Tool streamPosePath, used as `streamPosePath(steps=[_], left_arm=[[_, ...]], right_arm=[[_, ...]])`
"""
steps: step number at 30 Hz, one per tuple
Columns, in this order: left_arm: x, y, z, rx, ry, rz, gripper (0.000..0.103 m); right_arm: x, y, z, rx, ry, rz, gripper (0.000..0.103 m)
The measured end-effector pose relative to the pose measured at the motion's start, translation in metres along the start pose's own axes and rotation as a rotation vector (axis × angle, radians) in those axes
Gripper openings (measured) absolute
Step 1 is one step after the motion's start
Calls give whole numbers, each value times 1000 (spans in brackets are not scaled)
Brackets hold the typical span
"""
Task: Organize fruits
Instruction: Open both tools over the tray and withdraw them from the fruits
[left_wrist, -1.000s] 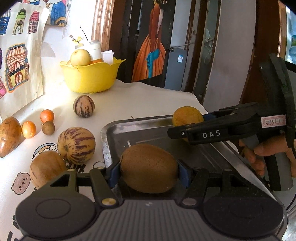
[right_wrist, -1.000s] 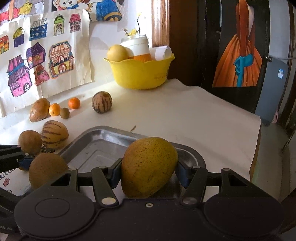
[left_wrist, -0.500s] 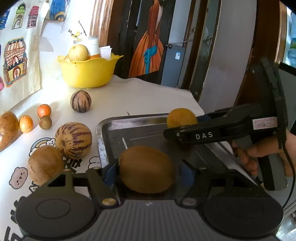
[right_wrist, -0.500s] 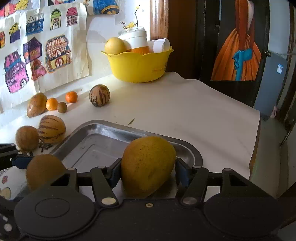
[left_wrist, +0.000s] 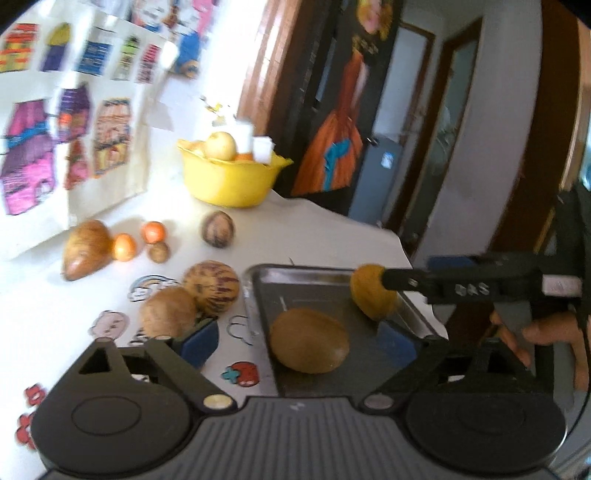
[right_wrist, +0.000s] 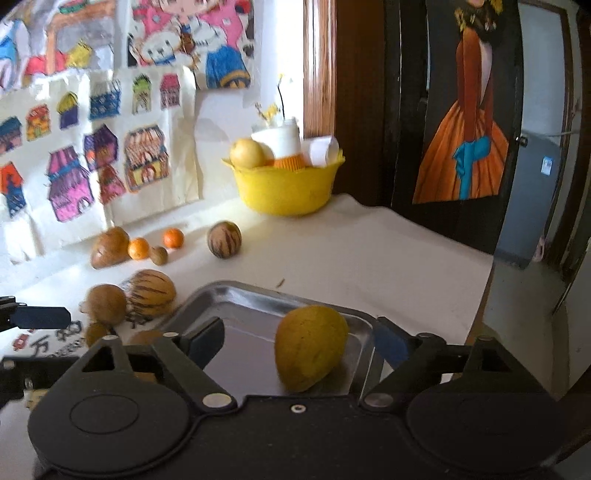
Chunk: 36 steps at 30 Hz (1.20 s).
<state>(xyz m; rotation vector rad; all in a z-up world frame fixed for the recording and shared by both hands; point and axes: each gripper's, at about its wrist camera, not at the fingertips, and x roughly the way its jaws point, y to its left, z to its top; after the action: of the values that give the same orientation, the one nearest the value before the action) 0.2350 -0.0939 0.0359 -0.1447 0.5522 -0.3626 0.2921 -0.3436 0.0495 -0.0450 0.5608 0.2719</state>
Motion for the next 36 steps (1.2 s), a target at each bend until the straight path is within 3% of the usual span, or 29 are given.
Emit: streamPosePath(steps=[9, 18, 29, 36], left_arm=[[-56, -7, -2, -10, -80, 38, 103], [-106, -15, -23, -21, -102, 57, 103], [-153, -5, -66, -76, -77, 128, 103], [-170, 7, -89, -63, -25, 236, 103]], right_arm=[[-84, 31, -2, -47, -78, 2, 102], [-153, 65, -25, -68, -18, -25, 102], [-198, 105, -80, -67, -19, -30, 102], [-204, 127, -113, -26, 75, 11, 102]])
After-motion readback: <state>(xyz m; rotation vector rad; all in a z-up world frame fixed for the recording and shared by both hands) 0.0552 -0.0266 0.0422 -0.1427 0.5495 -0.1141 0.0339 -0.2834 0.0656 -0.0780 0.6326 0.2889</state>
